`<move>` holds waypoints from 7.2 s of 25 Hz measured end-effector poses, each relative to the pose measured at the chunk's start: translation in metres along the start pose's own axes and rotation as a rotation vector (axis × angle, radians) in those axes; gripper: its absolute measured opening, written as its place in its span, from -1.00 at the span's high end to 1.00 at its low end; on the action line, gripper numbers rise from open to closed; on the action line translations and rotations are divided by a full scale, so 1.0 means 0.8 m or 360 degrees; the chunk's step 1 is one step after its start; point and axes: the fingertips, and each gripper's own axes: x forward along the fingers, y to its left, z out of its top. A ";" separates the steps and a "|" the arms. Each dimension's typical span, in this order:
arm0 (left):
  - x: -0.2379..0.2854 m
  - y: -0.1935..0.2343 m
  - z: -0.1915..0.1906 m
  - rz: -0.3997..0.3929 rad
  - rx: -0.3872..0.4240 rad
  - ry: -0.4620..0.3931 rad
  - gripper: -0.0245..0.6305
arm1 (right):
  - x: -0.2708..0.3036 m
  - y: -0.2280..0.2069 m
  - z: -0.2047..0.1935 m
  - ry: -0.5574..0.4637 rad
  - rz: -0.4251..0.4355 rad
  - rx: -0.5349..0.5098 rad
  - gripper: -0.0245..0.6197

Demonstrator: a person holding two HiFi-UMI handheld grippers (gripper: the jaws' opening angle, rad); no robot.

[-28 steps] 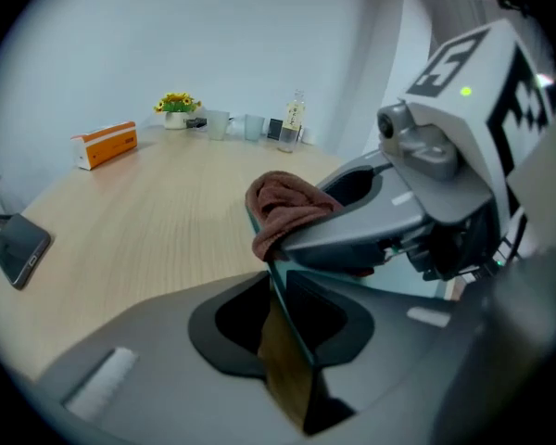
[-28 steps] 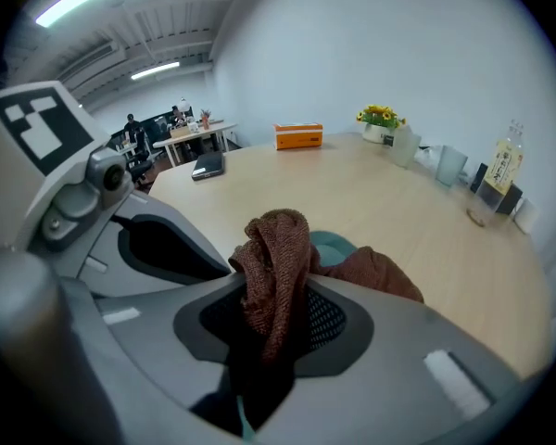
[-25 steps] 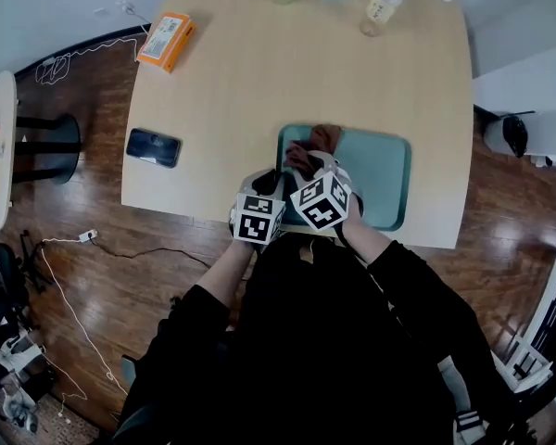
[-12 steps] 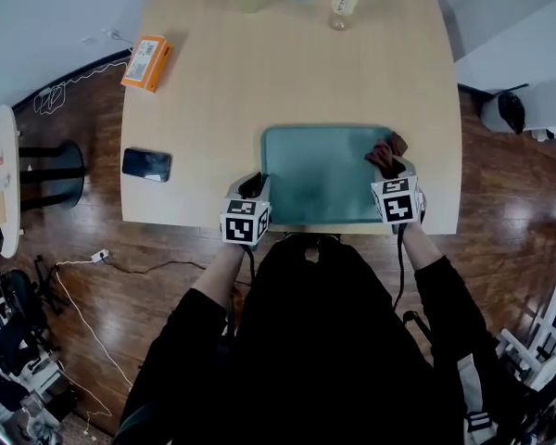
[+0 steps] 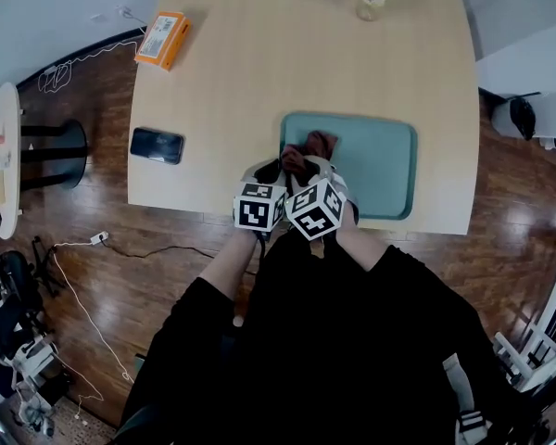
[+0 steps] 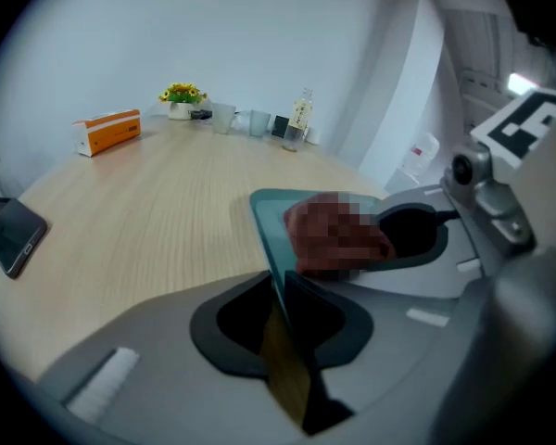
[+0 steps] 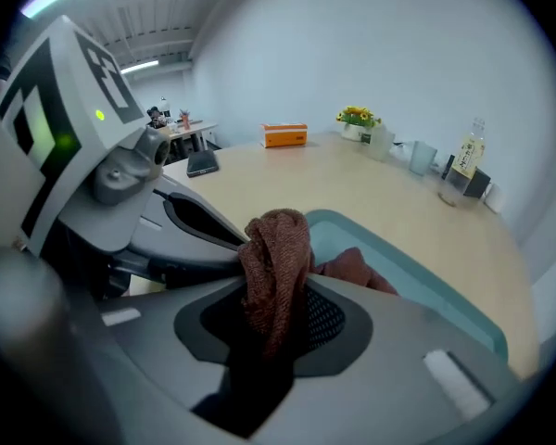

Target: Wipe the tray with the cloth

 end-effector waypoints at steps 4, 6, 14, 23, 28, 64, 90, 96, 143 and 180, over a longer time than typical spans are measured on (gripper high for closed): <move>-0.003 0.004 -0.004 0.0028 0.0011 0.0005 0.84 | 0.002 0.003 -0.002 0.0014 0.0011 -0.0015 0.60; -0.001 0.002 -0.004 0.0024 0.0009 0.0004 0.84 | 0.002 0.001 -0.003 0.0016 0.0006 -0.0018 0.60; -0.001 0.002 -0.002 0.0030 0.0025 -0.0003 0.84 | -0.015 -0.018 -0.024 0.0016 -0.0046 -0.0019 0.60; -0.002 0.004 -0.004 0.0040 0.0018 0.0000 0.84 | -0.083 -0.119 -0.122 0.0082 -0.0286 0.0179 0.59; -0.002 0.002 -0.003 0.0034 0.0015 0.0001 0.84 | -0.126 -0.183 -0.179 0.0138 -0.0435 0.0302 0.59; -0.003 0.003 -0.003 0.0027 0.0008 0.0003 0.84 | -0.056 0.029 -0.080 0.0015 0.0076 -0.0295 0.59; -0.002 0.000 -0.001 0.0036 0.0002 0.0000 0.84 | -0.100 0.002 -0.143 0.0040 0.0032 -0.0362 0.58; -0.002 -0.001 -0.002 0.0035 -0.0001 0.0004 0.84 | -0.051 0.091 -0.066 -0.0044 0.0252 -0.0488 0.58; -0.001 0.003 -0.004 0.0020 0.0002 0.0011 0.85 | -0.069 0.061 -0.102 -0.0045 0.0530 -0.0850 0.58; -0.002 0.001 -0.003 0.0058 0.0001 -0.0008 0.83 | -0.005 -0.125 -0.019 0.0064 0.0310 -0.0826 0.60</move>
